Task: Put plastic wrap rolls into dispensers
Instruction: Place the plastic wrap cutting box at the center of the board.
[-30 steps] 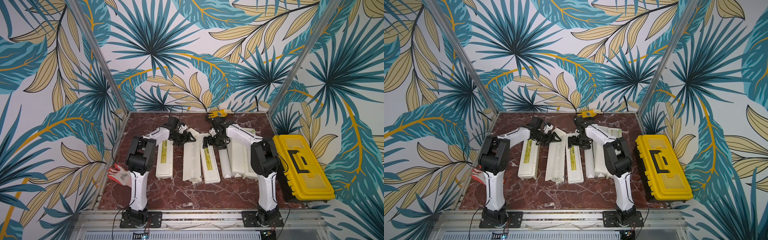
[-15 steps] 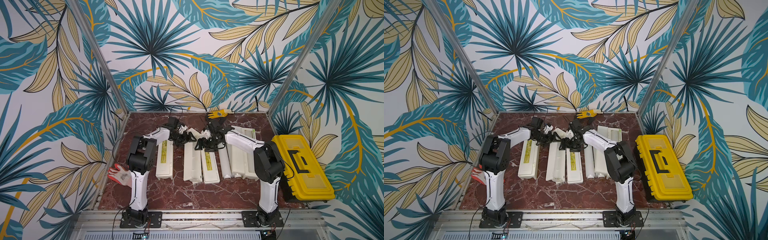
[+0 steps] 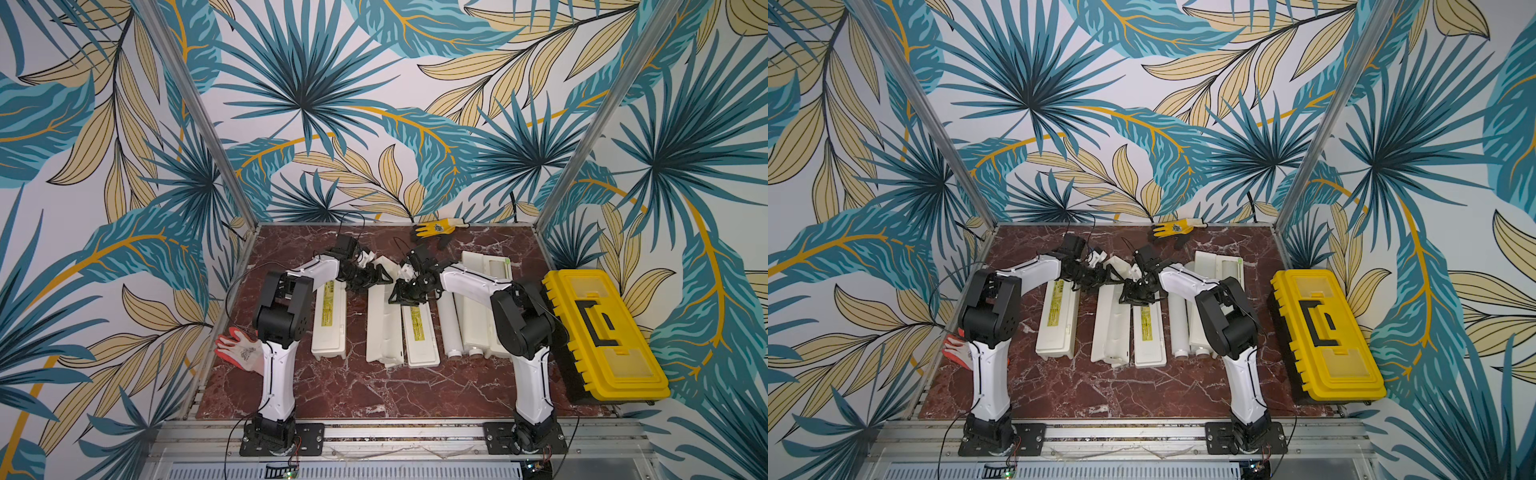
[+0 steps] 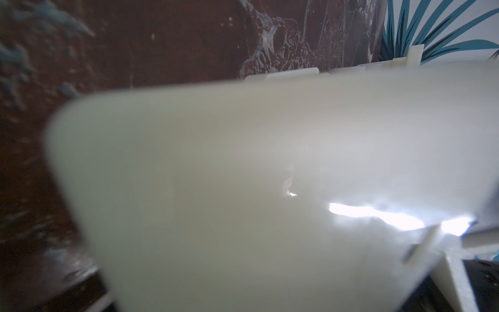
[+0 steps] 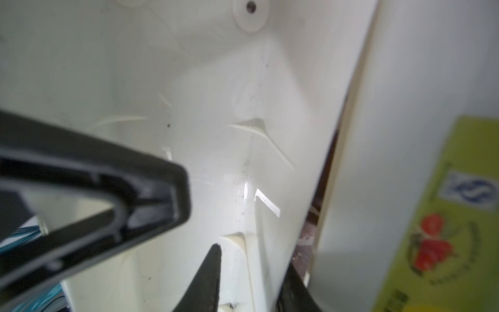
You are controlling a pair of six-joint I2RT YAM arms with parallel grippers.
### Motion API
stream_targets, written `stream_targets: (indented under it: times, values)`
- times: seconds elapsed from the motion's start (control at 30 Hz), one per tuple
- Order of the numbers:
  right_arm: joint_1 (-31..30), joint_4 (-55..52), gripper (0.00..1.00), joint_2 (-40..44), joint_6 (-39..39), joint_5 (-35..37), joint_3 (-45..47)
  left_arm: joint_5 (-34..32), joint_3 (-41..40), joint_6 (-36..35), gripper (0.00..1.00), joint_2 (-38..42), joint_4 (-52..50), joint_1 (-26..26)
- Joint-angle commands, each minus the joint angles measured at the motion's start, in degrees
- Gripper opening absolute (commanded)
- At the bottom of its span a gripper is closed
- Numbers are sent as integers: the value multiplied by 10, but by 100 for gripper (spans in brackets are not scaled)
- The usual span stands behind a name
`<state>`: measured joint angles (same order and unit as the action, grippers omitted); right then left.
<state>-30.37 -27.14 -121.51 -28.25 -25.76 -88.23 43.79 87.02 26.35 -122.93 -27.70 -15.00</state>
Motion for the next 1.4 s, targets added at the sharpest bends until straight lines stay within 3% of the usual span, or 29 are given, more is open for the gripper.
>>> stream_targets:
  times: [0.0, 0.07, 0.1, 0.5, 0.63, 0.67, 0.8, 0.9, 1.07, 1.37]
  values:
    - [-9, -8, 18, -20, -1, 13, 3, -83, -32, -20, 88, -44, -44, 5]
    - [-11, -22, 0, -19, -4, 33, 1, -87, -32, -18, 93, -36, -44, 6]
    - [-11, -31, 0, -17, -8, 48, 1, -90, -32, -17, 100, -29, -44, 6]
    - [-12, -140, 0, -8, -50, 142, -36, -203, -42, 5, 99, 111, -62, 6]
    - [-16, -182, 0, -6, -48, 171, -68, -209, -45, 1, 100, 148, -62, 4]
    - [-17, -189, 6, -8, -48, 174, -75, -207, -44, -1, 99, 154, -62, 3]
    - [-20, -200, 46, -19, -47, 170, -91, -203, -40, -11, 99, 164, -67, 3]
    - [-23, -206, 65, -16, -43, 172, -93, -207, -34, -21, 100, 163, -80, 3]
    - [-26, -225, 76, 29, -24, 186, -101, -207, -25, -38, 100, 171, -96, 3]
    - [-2, -322, 77, 107, 34, 279, -104, -212, -25, -63, 100, 186, -117, 6]
